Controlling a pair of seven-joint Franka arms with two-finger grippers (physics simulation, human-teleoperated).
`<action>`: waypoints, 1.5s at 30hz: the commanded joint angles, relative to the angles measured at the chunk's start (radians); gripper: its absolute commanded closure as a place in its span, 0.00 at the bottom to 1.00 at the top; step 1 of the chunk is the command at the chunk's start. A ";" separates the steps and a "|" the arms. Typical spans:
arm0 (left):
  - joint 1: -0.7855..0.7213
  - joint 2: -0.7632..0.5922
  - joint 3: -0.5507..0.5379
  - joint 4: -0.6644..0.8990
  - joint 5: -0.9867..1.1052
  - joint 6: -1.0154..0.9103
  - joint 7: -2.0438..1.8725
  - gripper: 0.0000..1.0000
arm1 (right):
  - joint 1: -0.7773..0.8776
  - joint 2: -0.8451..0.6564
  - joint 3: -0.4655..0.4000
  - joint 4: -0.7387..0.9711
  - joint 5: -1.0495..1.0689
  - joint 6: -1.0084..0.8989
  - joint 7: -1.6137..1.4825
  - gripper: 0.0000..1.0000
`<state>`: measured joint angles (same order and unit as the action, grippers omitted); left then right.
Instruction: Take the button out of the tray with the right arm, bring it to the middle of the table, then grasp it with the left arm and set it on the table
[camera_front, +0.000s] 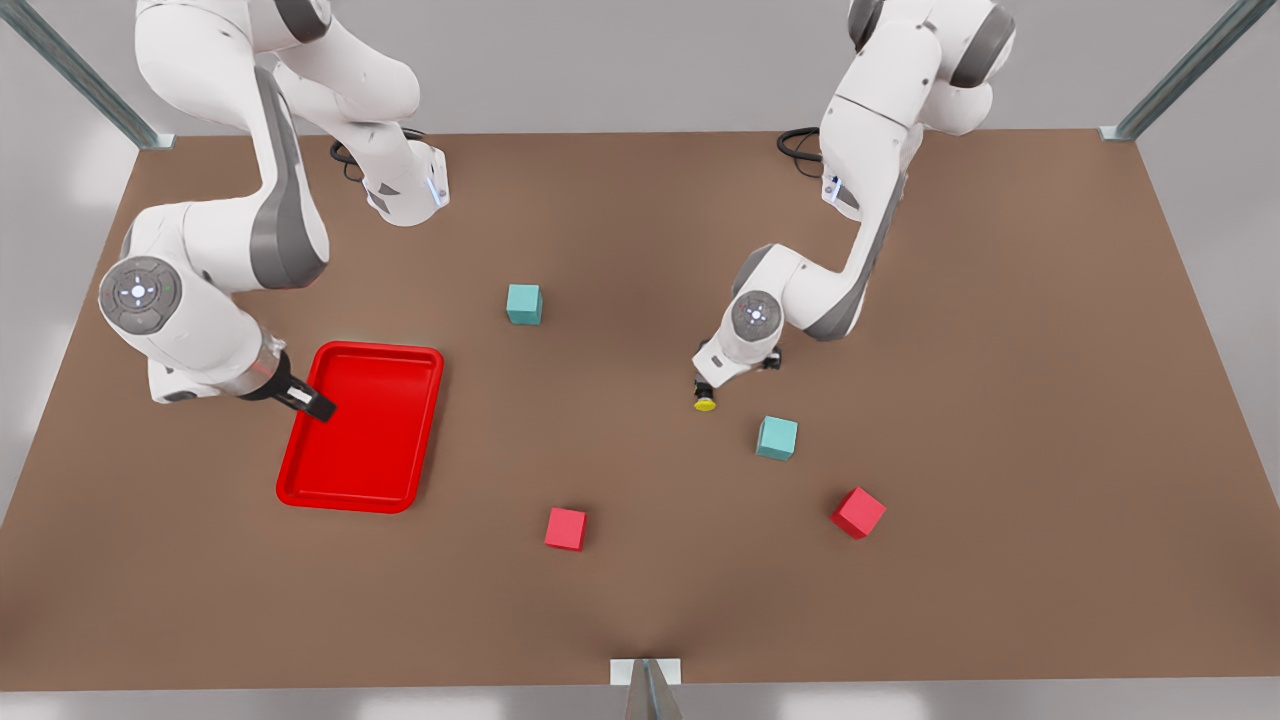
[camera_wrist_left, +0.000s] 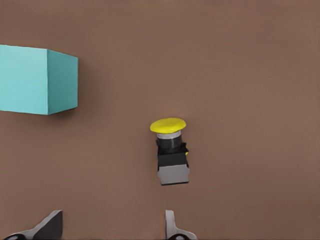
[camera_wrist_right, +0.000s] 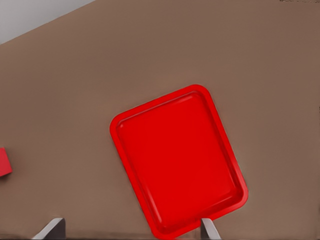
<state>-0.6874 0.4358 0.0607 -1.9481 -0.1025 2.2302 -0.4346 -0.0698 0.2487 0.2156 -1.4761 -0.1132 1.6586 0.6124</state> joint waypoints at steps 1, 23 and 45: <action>-0.004 0.024 -0.015 -0.002 -0.011 0.333 -0.457 0.00 | -0.002 0.007 0.001 0.011 -0.006 -0.079 -0.501 0.00; -0.007 0.166 -0.035 0.001 -0.011 0.361 -0.429 0.21 | 0.022 0.055 0.005 0.099 -0.016 -0.076 -0.496 0.00; -0.014 0.161 -0.033 0.081 -0.011 0.232 -0.429 0.49 | 0.013 0.053 0.005 0.099 -0.014 -0.077 -0.496 0.00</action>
<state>-0.7010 0.5982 0.0274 -1.8712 -0.1124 2.5235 -0.8326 -0.0518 0.3034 0.2207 -1.3777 -0.1262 1.5826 0.1577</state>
